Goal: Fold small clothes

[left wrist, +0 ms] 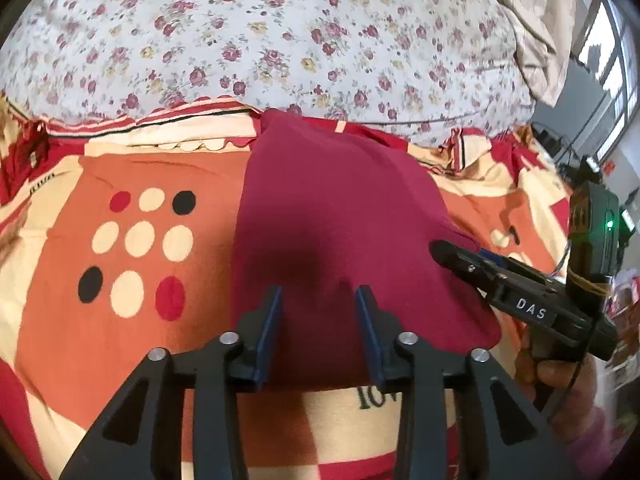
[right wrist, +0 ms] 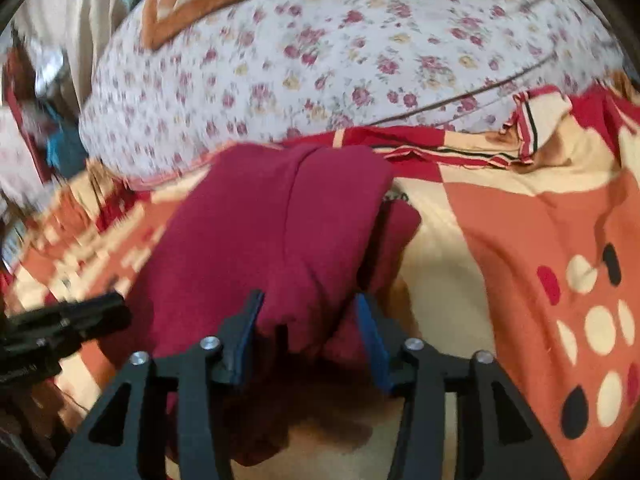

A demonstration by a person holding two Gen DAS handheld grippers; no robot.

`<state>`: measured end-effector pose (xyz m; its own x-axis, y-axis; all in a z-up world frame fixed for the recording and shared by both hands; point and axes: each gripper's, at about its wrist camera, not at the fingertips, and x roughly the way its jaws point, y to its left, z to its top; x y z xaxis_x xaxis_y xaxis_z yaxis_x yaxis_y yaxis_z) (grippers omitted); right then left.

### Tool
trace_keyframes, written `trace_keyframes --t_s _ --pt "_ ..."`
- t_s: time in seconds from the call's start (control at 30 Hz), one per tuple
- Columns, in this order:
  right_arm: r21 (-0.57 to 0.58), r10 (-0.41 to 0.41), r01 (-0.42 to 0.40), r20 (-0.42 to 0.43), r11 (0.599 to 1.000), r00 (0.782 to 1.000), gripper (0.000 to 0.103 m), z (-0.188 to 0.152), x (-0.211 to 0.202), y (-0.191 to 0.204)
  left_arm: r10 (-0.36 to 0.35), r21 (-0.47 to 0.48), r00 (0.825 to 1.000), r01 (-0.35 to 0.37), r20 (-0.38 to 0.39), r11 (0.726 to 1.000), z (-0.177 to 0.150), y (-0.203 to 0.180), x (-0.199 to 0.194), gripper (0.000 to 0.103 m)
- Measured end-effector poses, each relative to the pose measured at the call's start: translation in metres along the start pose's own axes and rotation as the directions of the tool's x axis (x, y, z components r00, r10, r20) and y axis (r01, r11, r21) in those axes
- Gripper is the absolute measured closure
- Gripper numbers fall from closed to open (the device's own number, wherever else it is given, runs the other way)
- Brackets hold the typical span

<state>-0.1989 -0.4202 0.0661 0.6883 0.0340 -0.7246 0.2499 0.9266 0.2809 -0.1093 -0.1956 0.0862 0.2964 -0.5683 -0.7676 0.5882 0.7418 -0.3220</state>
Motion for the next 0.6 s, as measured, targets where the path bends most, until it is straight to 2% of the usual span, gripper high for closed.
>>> trace_keyframes --t_s 0.07,0.2,0.23,0.4,0.6 --pt "-0.007 0.007 -0.006 0.029 1.0 1.0 0.046 0.002 -0.007 -0.001 0.001 -0.011 1.0 -0.001 -0.002 1.0 0.0 0.0 0.0 0.085" --pt "-0.041 -0.004 0.006 0.048 0.999 0.999 0.03 0.005 -0.011 -0.001 0.015 -0.024 1.0 -0.015 -0.013 1.0 0.002 -0.002 0.003 0.085" --pt "-0.031 0.0 0.001 0.042 1.0 0.999 0.028 0.005 -0.009 -0.003 0.011 -0.032 1.0 -0.011 -0.014 0.999 0.003 -0.001 0.004 0.085" --pt "0.001 0.024 -0.024 0.016 1.0 1.0 0.028 0.008 -0.002 -0.007 -0.035 -0.094 0.999 0.032 -0.028 0.995 0.006 -0.003 0.009 0.085" --pt "0.006 0.031 -0.031 -0.003 0.999 1.0 0.024 0.009 0.006 -0.004 -0.04 -0.088 0.999 0.037 -0.035 0.995 0.009 -0.009 0.007 0.085"
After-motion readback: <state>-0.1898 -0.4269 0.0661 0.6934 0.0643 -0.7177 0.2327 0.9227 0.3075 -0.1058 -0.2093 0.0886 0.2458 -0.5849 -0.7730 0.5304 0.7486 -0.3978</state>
